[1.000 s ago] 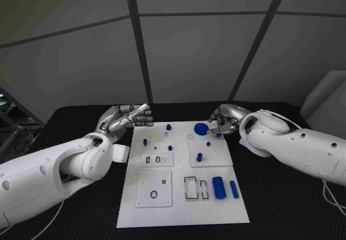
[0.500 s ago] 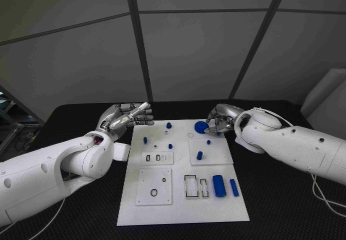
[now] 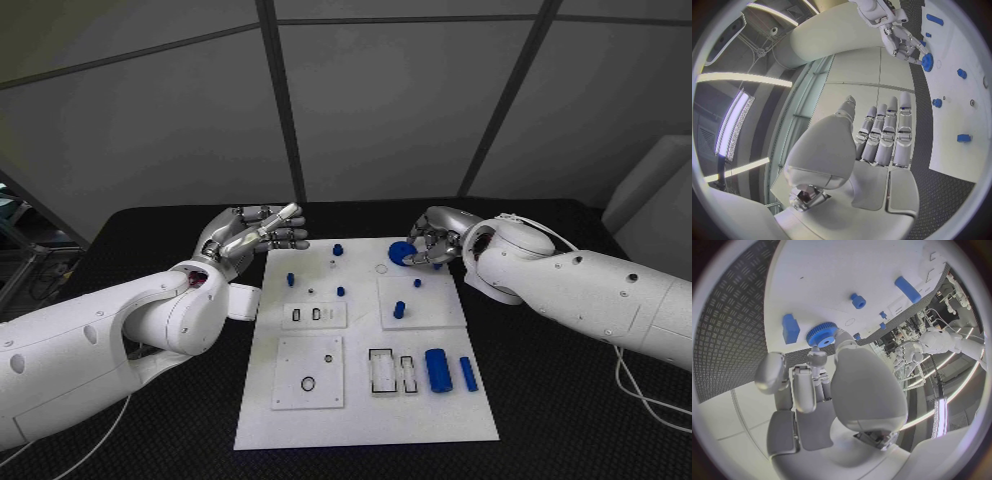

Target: Assemble the parts on the task board

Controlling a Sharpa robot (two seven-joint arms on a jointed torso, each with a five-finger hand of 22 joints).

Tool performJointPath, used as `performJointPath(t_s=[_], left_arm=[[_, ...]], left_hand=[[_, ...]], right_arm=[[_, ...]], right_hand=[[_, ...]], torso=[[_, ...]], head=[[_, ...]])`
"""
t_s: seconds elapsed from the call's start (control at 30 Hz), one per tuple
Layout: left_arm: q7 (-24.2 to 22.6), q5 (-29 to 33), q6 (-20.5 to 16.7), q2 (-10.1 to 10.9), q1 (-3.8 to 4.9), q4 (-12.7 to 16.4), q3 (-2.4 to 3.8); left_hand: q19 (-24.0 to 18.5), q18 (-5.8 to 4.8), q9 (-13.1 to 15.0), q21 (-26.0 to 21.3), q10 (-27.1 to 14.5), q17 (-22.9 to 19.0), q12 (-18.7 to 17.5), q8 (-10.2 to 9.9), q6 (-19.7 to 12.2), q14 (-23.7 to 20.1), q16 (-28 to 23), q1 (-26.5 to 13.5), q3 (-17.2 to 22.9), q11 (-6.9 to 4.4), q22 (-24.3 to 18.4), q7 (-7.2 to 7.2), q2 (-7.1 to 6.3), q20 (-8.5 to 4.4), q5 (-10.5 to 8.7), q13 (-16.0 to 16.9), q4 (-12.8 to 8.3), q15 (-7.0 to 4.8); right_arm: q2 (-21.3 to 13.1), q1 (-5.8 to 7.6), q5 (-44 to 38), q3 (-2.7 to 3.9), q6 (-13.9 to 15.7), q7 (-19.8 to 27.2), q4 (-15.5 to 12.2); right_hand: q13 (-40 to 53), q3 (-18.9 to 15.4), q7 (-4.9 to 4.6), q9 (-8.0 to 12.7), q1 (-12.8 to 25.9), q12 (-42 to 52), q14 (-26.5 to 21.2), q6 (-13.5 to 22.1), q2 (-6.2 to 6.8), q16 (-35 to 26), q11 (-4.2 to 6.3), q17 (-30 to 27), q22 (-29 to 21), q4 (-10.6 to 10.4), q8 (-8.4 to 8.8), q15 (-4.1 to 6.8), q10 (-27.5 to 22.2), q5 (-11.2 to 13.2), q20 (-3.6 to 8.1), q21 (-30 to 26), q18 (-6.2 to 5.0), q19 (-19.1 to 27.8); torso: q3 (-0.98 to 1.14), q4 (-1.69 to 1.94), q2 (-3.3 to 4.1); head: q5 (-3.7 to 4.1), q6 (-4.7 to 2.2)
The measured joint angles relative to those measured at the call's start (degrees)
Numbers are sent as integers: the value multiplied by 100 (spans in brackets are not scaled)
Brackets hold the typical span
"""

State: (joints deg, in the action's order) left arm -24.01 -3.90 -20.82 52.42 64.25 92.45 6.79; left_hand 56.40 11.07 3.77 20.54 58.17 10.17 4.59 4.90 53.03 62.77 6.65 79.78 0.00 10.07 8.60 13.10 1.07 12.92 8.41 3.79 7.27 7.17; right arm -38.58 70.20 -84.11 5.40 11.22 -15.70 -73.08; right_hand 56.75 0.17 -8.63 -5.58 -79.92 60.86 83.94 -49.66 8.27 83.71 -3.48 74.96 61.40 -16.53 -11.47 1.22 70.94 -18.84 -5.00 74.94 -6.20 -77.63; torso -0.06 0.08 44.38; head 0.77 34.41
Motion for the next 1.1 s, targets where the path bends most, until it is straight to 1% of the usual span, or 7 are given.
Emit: performJointPath(t_s=[0.13,0.3,0.73,0.8,0.83,1.0,1.1], left_arm=[[3,0,2,-2,0,-6,0],[7,0,6,-6,0,-12,0],[28,0,25,-20,-1,-28,0],[32,0,28,-20,-1,-30,0],[34,0,30,-20,-1,-32,0],[43,0,38,-23,-1,-38,0],[47,0,44,-27,-1,-41,0]], left_hand=[[0,0,0,0,0,0,0,0,0,0,0,0,0,0,-3,0,0,0,0,0,0,0],[0,0,0,0,0,0,0,0,0,0,0,0,0,0,-4,0,0,0,0,0,0,0],[0,0,0,0,0,5,0,0,0,0,0,0,0,0,-4,0,0,0,0,0,0,0],[0,0,0,0,0,5,0,0,0,0,0,0,0,0,-4,0,0,0,0,0,0,0],[0,0,0,0,0,5,0,0,0,0,0,0,0,0,-4,0,0,0,0,0,0,0],[0,0,0,0,0,5,0,0,0,0,0,0,0,0,-4,0,0,0,0,0,0,0],[0,0,0,0,0,5,0,0,0,0,0,0,0,0,-3,0,0,0,0,0,0,0]], right_arm=[[29,0,-16,0,-2,-7,31],[66,1,-63,0,-11,-11,65],[199,8,-349,4,-52,-16,193],[211,9,-375,4,-54,-16,206],[216,9,-387,4,-56,-16,209],[234,11,-441,4,-73,-17,213],[238,13,-473,6,-85,-17,205]], right_hand=[[84,0,-18,0,-1,73,0,18,-1,16,-19,0,34,0,-28,0,22,0,-20,33,0,-19],[306,0,-17,1,-78,288,0,17,-78,101,-17,-1,99,0,-67,0,145,1,1,66,-1,-39],[518,17,-19,2,-144,460,0,57,-83,164,-21,-2,191,16,-70,0,188,25,-21,133,2,-63],[577,17,-19,2,-144,539,0,57,-83,183,-20,-2,217,16,-95,0,246,49,-2,133,91,-82],[607,17,-19,2,-146,570,0,57,-85,183,-20,-2,226,16,-95,1,246,54,-2,151,91,-82],[1088,78,4,-20,-262,1012,0,-29,-201,253,-6,-2,317,80,-205,1,535,120,-10,210,89,-115],[1320,74,7,-32,-273,1222,0,-64,-212,264,0,-2,370,121,-213,1,636,169,-2,244,90,-123]], torso=[[0,0,1],[1,0,4],[4,0,7],[4,3,7],[4,3,7],[7,3,7],[7,2,7]], head=[[-1,1],[-1,7],[-7,33],[-7,34],[-7,34],[-13,42],[-14,42]])
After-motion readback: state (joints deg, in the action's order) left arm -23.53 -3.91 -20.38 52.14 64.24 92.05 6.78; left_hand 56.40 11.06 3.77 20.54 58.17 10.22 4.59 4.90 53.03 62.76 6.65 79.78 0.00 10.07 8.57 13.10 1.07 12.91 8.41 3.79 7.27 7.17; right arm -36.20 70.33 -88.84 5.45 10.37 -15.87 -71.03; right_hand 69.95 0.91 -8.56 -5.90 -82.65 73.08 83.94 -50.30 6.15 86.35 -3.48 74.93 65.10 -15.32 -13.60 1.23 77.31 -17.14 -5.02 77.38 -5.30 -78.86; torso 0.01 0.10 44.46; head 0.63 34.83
